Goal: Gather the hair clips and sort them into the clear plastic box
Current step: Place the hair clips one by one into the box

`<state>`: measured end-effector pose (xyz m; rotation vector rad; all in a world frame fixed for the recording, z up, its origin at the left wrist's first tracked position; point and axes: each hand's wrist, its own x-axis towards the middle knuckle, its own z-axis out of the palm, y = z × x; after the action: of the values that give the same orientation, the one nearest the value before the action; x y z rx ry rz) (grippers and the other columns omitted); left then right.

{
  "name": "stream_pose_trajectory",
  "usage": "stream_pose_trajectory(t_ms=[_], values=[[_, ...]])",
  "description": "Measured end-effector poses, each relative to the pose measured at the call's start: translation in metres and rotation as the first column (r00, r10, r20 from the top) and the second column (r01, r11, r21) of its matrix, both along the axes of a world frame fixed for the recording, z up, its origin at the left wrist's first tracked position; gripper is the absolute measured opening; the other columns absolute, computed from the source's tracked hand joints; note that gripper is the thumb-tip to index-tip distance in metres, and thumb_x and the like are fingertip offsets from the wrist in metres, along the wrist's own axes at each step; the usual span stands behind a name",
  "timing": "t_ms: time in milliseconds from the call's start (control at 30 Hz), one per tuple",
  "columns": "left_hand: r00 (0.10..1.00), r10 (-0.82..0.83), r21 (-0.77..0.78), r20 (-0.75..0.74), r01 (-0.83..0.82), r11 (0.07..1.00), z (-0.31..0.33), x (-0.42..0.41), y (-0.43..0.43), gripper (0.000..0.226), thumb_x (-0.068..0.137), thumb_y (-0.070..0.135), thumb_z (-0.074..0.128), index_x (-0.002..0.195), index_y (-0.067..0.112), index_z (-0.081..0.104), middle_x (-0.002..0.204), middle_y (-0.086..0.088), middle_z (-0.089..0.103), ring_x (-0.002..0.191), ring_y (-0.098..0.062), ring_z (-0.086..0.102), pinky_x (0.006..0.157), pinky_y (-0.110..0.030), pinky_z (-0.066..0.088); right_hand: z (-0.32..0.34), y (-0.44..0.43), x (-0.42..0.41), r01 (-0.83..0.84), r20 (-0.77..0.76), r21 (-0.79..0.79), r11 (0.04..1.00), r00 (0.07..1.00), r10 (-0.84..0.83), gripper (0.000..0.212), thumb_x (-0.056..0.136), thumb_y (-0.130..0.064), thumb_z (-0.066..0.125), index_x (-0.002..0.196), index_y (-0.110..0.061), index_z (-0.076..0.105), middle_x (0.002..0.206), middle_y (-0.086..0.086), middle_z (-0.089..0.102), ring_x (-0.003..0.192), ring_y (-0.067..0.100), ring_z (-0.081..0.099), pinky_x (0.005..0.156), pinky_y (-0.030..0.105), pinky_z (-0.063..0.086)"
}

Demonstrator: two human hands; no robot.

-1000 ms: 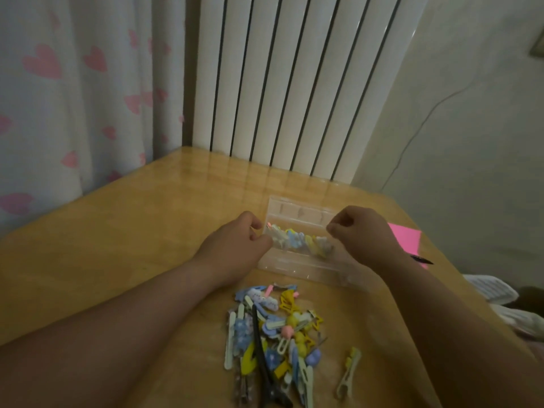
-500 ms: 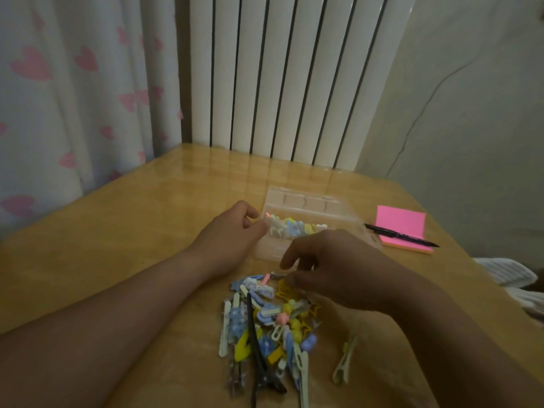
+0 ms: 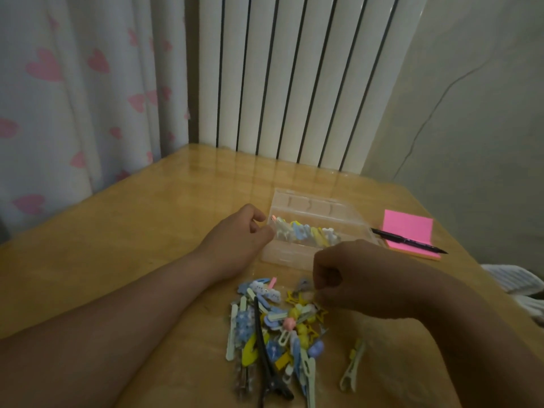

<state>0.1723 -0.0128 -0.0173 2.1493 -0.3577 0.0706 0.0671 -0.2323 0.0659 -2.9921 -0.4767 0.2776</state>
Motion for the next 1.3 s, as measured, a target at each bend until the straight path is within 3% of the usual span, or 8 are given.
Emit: stream_pose_trajectory(t_ms=[133, 300, 600, 733, 833, 933, 1067, 1300], values=[[1.000, 0.006, 0.012, 0.002, -0.006, 1.000, 0.001, -0.001, -0.001, 0.039, 0.104, 0.053, 0.057, 0.131, 0.025, 0.057, 0.097, 0.007, 0.063, 0.084, -0.015, 0.062, 0.070, -0.036, 0.047, 0.006, -0.006, -0.003, 0.046, -0.044, 0.018, 0.999, 0.998, -0.045, 0.013, 0.096, -0.048, 0.069, 0.098, -0.036, 0.069, 0.091, -0.012, 0.067, 0.080, 0.004, 0.063, 0.071, 0.022, 0.053], [1.000, 0.015, 0.024, 0.007, -0.015, 1.000, 0.002, -0.002, -0.002, 0.040, 0.103, 0.054, 0.057, 0.131, 0.026, 0.056, 0.096, 0.008, 0.064, 0.085, -0.012, 0.063, 0.069, -0.034, 0.046, -0.006, 0.010, 0.000, 0.044, 0.103, 0.058, 0.997, 0.993, -0.050, 0.018, 0.099, -0.051, 0.064, 0.115, -0.044, 0.067, 0.092, -0.019, 0.063, 0.087, 0.001, 0.063, 0.085, 0.033, 0.060], [1.000, 0.013, 0.031, 0.008, -0.014, 0.999, 0.003, -0.003, -0.003, 0.038, 0.104, 0.051, 0.056, 0.133, 0.026, 0.056, 0.095, 0.007, 0.064, 0.084, -0.012, 0.064, 0.069, -0.035, 0.047, -0.012, 0.021, 0.000, -0.026, 0.145, -0.048, 0.999, 0.989, 0.033, 0.012, 0.099, -0.046, 0.063, 0.108, -0.039, 0.067, 0.084, -0.018, 0.056, 0.077, 0.001, 0.053, 0.076, 0.026, 0.054], [1.000, 0.019, 0.033, 0.020, -0.019, 0.999, 0.004, -0.003, -0.004, 0.039, 0.104, 0.051, 0.056, 0.132, 0.025, 0.056, 0.098, 0.006, 0.066, 0.089, -0.015, 0.066, 0.082, -0.042, 0.054, -0.010, 0.016, 0.004, -0.033, 0.248, 0.216, 0.976, 0.969, -0.022, 0.004, 0.095, -0.039, 0.069, 0.094, -0.035, 0.068, 0.086, -0.015, 0.063, 0.081, 0.002, 0.059, 0.073, 0.024, 0.054], [1.000, 0.021, 0.025, 0.016, -0.021, 0.999, 0.004, -0.002, -0.003, 0.039, 0.104, 0.053, 0.055, 0.132, 0.026, 0.056, 0.096, 0.008, 0.066, 0.086, -0.013, 0.065, 0.080, -0.040, 0.054, -0.004, -0.002, 0.016, 0.057, 0.344, 0.498, 0.865, 0.903, -0.257, 0.008, 0.093, -0.034, 0.076, 0.088, -0.031, 0.070, 0.083, -0.009, 0.071, 0.078, 0.005, 0.065, 0.070, 0.027, 0.055], [1.000, 0.021, 0.037, 0.011, -0.021, 0.999, 0.002, -0.003, -0.003, 0.041, 0.104, 0.054, 0.055, 0.134, 0.027, 0.055, 0.097, 0.010, 0.066, 0.086, -0.012, 0.065, 0.079, -0.039, 0.054, 0.006, -0.026, 0.040, 0.239, 0.281, 0.585, 0.775, 0.837, -0.470, 0.012, 0.093, -0.030, 0.079, 0.086, -0.022, 0.073, 0.080, -0.002, 0.073, 0.077, 0.018, 0.070, 0.059, 0.031, 0.050], [1.000, 0.025, 0.045, 0.005, -0.025, 0.999, 0.002, -0.001, -0.003, 0.040, 0.103, 0.052, 0.055, 0.135, 0.027, 0.054, 0.097, 0.011, 0.067, 0.087, -0.012, 0.066, 0.080, -0.039, 0.055, 0.011, -0.046, 0.080, 0.447, 0.175, 0.411, 0.795, 0.817, -0.550, 0.012, 0.090, -0.026, 0.082, 0.085, -0.015, 0.077, 0.081, 0.003, 0.075, 0.079, 0.023, 0.071, 0.058, 0.028, 0.048], [1.000, 0.011, 0.042, -0.001, -0.011, 0.999, -0.003, 0.002, -0.002, 0.041, 0.102, 0.056, 0.055, 0.133, 0.029, 0.053, 0.100, 0.012, 0.066, 0.086, -0.015, 0.065, 0.072, -0.036, 0.049, -0.002, -0.046, 0.127, 0.538, 0.214, -0.072, 0.840, 0.831, -0.514, 0.018, 0.075, -0.030, 0.083, 0.082, -0.015, 0.076, 0.081, 0.004, 0.073, 0.079, 0.025, 0.070, 0.074, 0.034, 0.062]])
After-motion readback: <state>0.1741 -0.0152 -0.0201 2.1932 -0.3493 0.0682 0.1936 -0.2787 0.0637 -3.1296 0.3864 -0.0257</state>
